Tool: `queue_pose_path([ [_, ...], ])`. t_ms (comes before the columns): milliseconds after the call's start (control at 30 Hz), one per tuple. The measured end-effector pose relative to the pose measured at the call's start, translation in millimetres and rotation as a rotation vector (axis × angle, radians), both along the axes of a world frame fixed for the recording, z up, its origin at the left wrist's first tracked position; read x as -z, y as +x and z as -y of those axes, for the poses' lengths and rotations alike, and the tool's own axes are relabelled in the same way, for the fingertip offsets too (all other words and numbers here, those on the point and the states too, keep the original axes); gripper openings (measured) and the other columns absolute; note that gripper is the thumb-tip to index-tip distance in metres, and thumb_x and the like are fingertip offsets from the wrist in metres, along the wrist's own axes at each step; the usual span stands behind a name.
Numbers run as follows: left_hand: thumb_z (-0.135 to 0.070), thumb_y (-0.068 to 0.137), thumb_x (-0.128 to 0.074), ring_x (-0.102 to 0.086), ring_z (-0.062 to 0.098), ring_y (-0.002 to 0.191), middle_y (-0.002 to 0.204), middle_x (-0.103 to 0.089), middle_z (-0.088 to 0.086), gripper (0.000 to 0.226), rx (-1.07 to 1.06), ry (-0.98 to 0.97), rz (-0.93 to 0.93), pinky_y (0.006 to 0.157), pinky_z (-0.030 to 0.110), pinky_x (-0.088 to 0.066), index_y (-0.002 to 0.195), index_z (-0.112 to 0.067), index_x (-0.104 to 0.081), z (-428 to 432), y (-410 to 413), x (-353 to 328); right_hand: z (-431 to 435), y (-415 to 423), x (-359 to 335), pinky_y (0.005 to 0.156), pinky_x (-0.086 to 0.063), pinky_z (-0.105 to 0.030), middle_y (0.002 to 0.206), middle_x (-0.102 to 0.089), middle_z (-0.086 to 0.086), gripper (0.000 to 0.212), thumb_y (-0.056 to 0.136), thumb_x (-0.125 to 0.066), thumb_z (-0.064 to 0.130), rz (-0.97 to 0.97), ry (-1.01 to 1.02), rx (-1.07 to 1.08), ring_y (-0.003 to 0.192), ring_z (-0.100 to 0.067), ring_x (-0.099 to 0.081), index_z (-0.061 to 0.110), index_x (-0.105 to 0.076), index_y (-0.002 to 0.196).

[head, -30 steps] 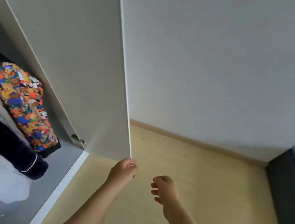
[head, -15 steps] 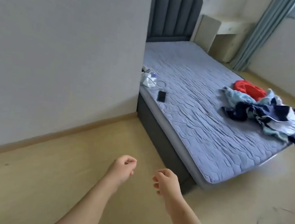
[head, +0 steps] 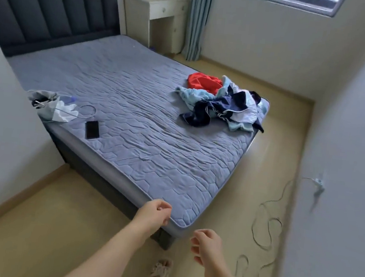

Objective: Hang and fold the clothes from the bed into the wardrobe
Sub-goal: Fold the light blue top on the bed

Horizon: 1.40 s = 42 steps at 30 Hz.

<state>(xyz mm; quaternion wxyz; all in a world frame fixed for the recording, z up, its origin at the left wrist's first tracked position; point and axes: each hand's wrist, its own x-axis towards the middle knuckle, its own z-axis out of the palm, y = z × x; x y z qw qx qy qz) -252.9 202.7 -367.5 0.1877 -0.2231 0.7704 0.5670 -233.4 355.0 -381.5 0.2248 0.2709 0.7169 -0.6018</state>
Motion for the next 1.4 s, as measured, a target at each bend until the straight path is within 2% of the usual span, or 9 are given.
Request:
queue_pose_path([
  [233, -0.018, 0.093, -0.048, -0.058, 0.016, 0.083, 0.094, -0.059, 0.002, 0.011, 0.224, -0.04, 0.016, 0.063, 0.024, -0.042, 0.1, -0.018, -0.057, -61.0, -161.3, -2.5, -55.2, -130.9, -13.7, 0.05, -0.03, -0.021, 0.066, -0.053, -0.004, 0.015, 0.091, -0.047, 0.005, 0.015, 0.044, 0.132, 0.055, -0.015, -0.045, 0.01, -0.053, 0.078],
  [367, -0.014, 0.092, -0.048, -0.056, 0.01, 0.07, 0.083, -0.057, -0.002, 0.011, 0.317, -0.052, 0.034, 0.053, 0.019, -0.038, 0.097, -0.018, -0.057, -100.0, -225.7, 0.3, -87.4, -186.1, -13.7, 0.051, -0.031, -0.022, 0.067, -0.053, -0.003, 0.017, 0.092, -0.046, 0.006, 0.045, 0.015, 0.233, 0.056, -0.015, -0.046, 0.011, -0.052, 0.077],
  [533, -0.011, 0.09, -0.047, -0.054, 0.005, 0.063, 0.083, -0.058, -0.003, 0.012, 0.363, -0.08, 0.072, 0.051, 0.017, -0.038, 0.093, -0.018, -0.057, -147.4, -289.3, 18.2, -135.4, -243.4, 2.7, 0.051, -0.034, -0.022, 0.07, -0.055, -0.003, 0.018, 0.093, -0.045, 0.008, 0.092, -0.005, 0.319, 0.059, -0.016, -0.048, 0.012, -0.053, 0.078],
  [733, -0.008, 0.089, -0.048, -0.055, 0.008, 0.066, 0.088, -0.059, 0.001, 0.014, 0.326, -0.077, 0.081, 0.04, 0.007, -0.035, 0.094, -0.015, -0.059, -229.7, -391.0, 38.8, -215.6, -344.7, 26.2, 0.048, -0.028, -0.022, 0.067, -0.053, -0.004, 0.021, 0.091, -0.044, 0.004, 0.127, -0.014, 0.305, 0.053, -0.016, -0.044, 0.011, -0.05, 0.073],
  [967, -0.013, 0.088, -0.049, -0.057, 0.017, 0.074, 0.079, -0.061, 0.001, 0.015, 0.256, -0.093, 0.093, 0.062, 0.024, -0.041, 0.096, -0.015, -0.061, -328.7, -508.2, 22.5, -316.3, -483.2, 9.6, 0.052, -0.03, -0.023, 0.07, -0.052, -0.004, 0.021, 0.092, -0.044, 0.006, 0.107, -0.038, 0.234, 0.056, -0.016, -0.044, 0.013, -0.048, 0.073],
  [1033, -0.015, 0.088, -0.049, -0.059, 0.016, 0.075, 0.078, -0.062, -0.002, 0.013, 0.256, -0.109, 0.08, 0.065, 0.025, -0.043, 0.09, -0.022, -0.06, -339.3, -534.9, 17.9, -325.7, -515.8, 5.6, 0.052, -0.031, -0.023, 0.07, -0.053, -0.004, 0.021, 0.092, -0.044, 0.006, 0.115, -0.045, 0.194, 0.056, -0.016, -0.044, 0.013, -0.049, 0.073],
  [1100, -0.015, 0.09, -0.048, -0.059, 0.013, 0.073, 0.078, -0.061, -0.006, 0.015, 0.182, -0.114, 0.088, 0.059, 0.022, -0.042, 0.084, -0.025, -0.058, -342.1, -563.5, 21.5, -333.0, -550.9, 9.6, 0.052, -0.034, -0.022, 0.07, -0.054, -0.003, 0.021, 0.092, -0.045, 0.007, 0.13, -0.04, 0.131, 0.058, -0.016, -0.046, 0.014, -0.05, 0.073],
  [1300, -0.009, 0.087, -0.049, -0.056, 0.015, 0.069, 0.077, -0.061, 0.0, 0.017, 0.022, -0.103, 0.156, 0.063, 0.024, -0.041, 0.082, -0.021, -0.06, -337.5, -634.9, 39.1, -344.2, -646.0, 13.4, 0.051, -0.031, -0.021, 0.07, -0.051, -0.005, 0.018, 0.091, -0.042, 0.004, 0.141, -0.026, 0.002, 0.056, -0.016, -0.043, 0.011, -0.049, 0.076],
  [1400, -0.007, 0.087, -0.047, -0.053, 0.014, 0.066, 0.073, -0.059, -0.001, 0.019, -0.025, -0.062, 0.13, 0.057, 0.023, -0.04, 0.081, -0.02, -0.059, -343.9, -695.2, 46.0, -348.4, -711.3, 18.2, 0.048, -0.032, -0.019, 0.072, -0.051, -0.006, 0.015, 0.09, -0.041, 0.003, 0.123, 0.0, -0.044, 0.057, -0.016, -0.042, 0.01, -0.049, 0.08],
])
